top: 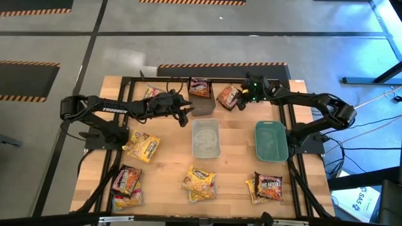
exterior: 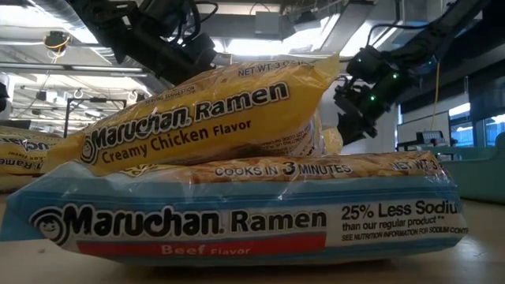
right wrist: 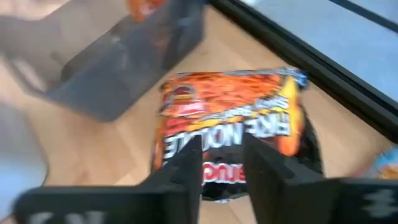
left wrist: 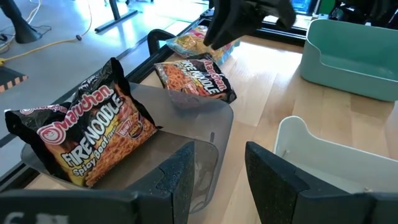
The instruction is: Sort Maruchan noodles
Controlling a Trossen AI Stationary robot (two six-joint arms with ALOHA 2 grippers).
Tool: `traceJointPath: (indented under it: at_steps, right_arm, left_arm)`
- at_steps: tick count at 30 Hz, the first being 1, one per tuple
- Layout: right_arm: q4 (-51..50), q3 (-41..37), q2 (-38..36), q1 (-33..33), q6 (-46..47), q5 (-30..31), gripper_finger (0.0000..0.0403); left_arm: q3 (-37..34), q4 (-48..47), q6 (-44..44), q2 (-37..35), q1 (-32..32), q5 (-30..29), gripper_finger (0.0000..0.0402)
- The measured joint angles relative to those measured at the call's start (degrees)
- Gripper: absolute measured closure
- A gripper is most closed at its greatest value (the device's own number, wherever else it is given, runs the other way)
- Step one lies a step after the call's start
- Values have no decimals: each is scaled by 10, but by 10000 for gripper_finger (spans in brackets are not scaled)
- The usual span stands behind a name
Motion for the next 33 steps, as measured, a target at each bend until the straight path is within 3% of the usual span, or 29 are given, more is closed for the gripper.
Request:
traceJointPath:
  at_steps: [6, 12, 15, 24, 33]
  right_arm:
    - [-29, 3, 0, 40, -136, 36, 213]
    - [-28, 3, 0, 62, -149, 60, 179]
    - [-80, 3, 0, 74, -223, 69, 179]
    - [-76, 1, 67, 144, -390, 259, 206]
    - [8, 3, 138, 170, -441, 312, 237]
  left_arm:
    - [0, 0, 0, 0, 0, 0, 266]
    - [0, 0, 0, 0, 0, 0, 266]
    - [0, 0, 0, 0, 0, 0, 266]
    - [0, -8, 0, 0, 0, 0, 266]
    - [0, -12, 4, 0, 0, 0, 266]
